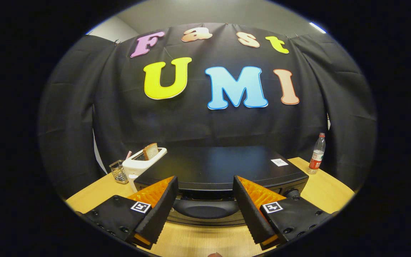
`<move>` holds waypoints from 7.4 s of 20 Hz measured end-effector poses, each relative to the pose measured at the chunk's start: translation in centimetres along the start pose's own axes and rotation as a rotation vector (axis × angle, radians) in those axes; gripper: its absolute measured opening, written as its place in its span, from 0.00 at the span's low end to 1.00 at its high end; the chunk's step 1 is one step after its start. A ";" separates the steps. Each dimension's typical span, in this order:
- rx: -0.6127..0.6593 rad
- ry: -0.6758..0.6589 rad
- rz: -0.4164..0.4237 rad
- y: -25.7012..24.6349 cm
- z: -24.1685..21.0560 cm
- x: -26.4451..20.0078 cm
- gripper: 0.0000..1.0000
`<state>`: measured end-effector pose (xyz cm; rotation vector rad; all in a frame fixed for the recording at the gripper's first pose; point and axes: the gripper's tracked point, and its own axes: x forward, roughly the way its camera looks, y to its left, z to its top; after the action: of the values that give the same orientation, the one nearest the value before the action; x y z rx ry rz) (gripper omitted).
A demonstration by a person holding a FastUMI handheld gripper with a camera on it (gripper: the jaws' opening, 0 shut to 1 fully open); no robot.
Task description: Open the toaster oven, put the food inside, and close the toaster oven door.
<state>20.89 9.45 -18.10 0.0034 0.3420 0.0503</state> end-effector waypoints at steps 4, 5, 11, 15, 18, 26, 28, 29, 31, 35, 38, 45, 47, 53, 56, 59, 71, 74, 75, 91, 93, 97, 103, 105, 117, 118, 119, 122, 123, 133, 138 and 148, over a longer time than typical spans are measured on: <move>-0.009 0.040 -0.026 -0.2 -1.6 0.4 0.98; -0.017 0.026 -0.031 0.0 -1.3 0.4 0.98; -0.017 0.028 -0.037 0.0 -2.2 -0.7 0.98; -0.017 0.045 -0.032 0.2 -3.4 -2.7 0.98; -0.016 0.066 -0.020 0.2 -4.5 -4.0 0.98; -0.025 0.104 -0.027 0.3 -6.9 -6.3 0.98; -0.029 0.114 -0.031 0.4 -7.5 -6.9 0.98; -0.032 0.118 -0.031 0.4 -7.7 -7.1 0.98; -0.038 0.128 -0.029 0.4 -8.3 -7.5 0.98; -0.056 0.148 -0.019 0.4 -9.3 -8.1 0.98; -0.061 0.169 -0.012 0.4 -10.2 -8.6 0.98; -0.034 0.318 0.030 0.5 -14.4 -10.3 0.98; -0.010 0.342 0.043 0.4 -14.5 -10.6 0.98; 0.047 0.468 0.183 0.2 -14.2 -12.4 0.98; 0.083 0.555 0.254 -0.9 -13.7 -14.1 0.98; 0.134 0.650 0.325 -1.9 -13.6 -15.7 0.98; 0.348 1.051 0.396 -7.6 -16.7 -20.0 0.98; 0.369 1.090 0.374 -8.8 -17.9 -20.2 0.98; 0.362 1.104 0.372 -9.3 -18.2 -20.3 0.98; 0.420 1.297 0.349 -11.4 -23.2 -21.6 0.49; 0.426 1.311 0.329 -12.0 -23.5 -21.6 0.28; 0.434 1.312 0.353 -11.7 -23.8 -21.9 0.06; 0.407 1.261 0.351 -11.7 -24.0 -21.6 0.02; 0.437 1.247 0.360 -11.6 -23.8 -21.7 0.02; 0.713 1.027 0.343 -17.5 -16.5 -16.2 0.02; 0.740 0.983 0.325 -18.6 -14.3 -14.4 0.02; 0.768 0.945 0.304 -18.1 -13.2 -13.9 0.02; 0.846 0.857 0.246 -19.6 -8.2 -9.7 0.02; 0.869 0.832 0.225 -19.7 -7.5 -9.7 0.01; 1.175 0.674 -0.013 -19.5 -5.9 -7.6 0.01; 1.291 0.617 -0.096 -18.4 -6.1 -6.9 0.01; 1.473 0.487 -0.216 -15.6 -6.1 -4.1 0.02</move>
<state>15.75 -6.35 -22.68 1.4306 0.7990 -0.4309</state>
